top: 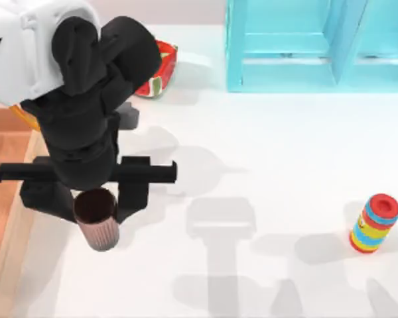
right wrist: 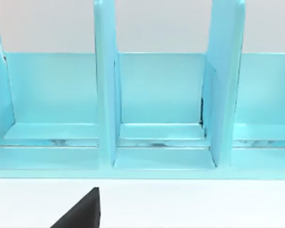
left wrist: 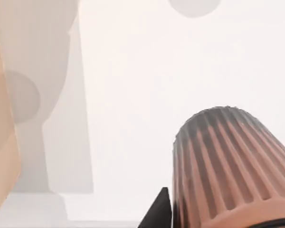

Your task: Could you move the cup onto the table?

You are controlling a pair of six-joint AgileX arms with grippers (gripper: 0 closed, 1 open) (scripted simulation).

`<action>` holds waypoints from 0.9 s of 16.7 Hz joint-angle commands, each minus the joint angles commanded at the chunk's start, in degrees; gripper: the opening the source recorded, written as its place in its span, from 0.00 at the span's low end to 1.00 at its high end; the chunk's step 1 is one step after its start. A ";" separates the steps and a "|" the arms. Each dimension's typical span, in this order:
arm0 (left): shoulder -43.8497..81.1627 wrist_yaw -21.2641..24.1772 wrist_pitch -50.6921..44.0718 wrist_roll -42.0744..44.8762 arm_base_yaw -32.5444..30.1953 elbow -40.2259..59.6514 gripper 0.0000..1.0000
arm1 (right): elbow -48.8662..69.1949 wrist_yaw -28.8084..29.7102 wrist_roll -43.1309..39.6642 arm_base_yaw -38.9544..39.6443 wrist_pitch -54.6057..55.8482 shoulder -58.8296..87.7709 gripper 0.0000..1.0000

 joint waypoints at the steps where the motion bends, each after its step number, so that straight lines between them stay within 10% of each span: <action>1: 0.14 0.07 -0.06 -4.23 -4.01 0.09 0.00 | 0.00 0.00 0.00 0.00 0.00 0.00 1.00; 6: -0.63 -0.17 0.84 -17.96 -17.42 -0.01 0.00 | 0.00 0.00 0.00 0.00 0.00 0.00 1.00; 15: -0.48 -0.22 3.05 -19.35 -18.20 -1.86 0.00 | 0.00 0.00 0.00 0.00 0.00 0.00 1.00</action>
